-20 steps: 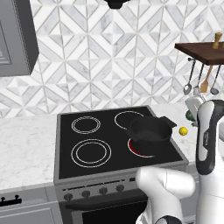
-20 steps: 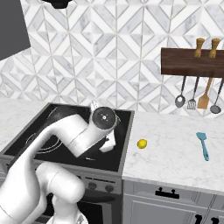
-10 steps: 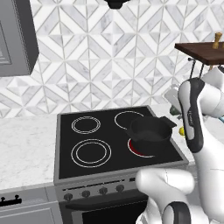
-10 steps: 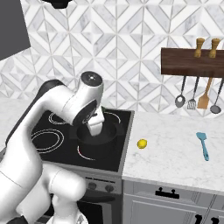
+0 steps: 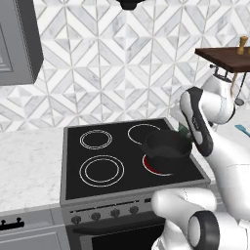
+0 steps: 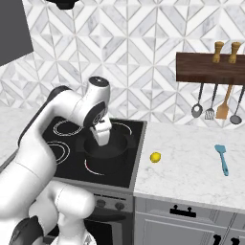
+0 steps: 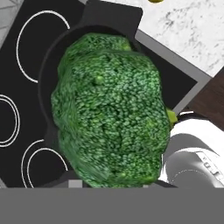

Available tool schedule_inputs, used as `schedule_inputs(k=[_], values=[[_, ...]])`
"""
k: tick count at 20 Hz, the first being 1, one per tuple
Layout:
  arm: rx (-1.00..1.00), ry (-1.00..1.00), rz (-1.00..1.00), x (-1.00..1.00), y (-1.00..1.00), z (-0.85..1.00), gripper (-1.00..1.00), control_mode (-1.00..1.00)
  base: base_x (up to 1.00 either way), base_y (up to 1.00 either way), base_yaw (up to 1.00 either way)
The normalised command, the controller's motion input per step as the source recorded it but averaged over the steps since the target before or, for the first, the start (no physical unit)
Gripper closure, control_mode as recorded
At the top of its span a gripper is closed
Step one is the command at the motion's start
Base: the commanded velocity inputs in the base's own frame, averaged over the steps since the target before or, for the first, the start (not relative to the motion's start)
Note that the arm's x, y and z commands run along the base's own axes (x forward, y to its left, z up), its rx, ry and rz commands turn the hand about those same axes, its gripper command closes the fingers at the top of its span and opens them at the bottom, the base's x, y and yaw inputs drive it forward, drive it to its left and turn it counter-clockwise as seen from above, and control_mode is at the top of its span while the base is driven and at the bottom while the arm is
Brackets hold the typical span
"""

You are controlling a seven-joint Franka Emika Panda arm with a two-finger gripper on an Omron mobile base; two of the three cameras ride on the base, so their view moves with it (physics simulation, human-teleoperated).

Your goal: Put the broccoli and lemon in the pot. Retrieve the spatula and lightly stir the vegetables in the pot.

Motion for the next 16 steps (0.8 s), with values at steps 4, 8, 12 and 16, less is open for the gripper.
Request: schedule_inputs(k=[4,8,12,16], values=[[0.00,0.15,0.01,0.28,0.08,-0.64,1.00,-1.00,0.00,0.00,0.00],[0.00,0.09,0.01,0.31,0.07,-0.34,1.00,-1.00,0.00,0.00,0.00],[0.00,0.09,0.00,0.17,0.08,-0.43,1.00,-1.00,0.00,0.00,0.00],[0.00,0.10,0.00,0.10,0.06,-0.42,1.00,-1.00,0.00,0.00,0.00]])
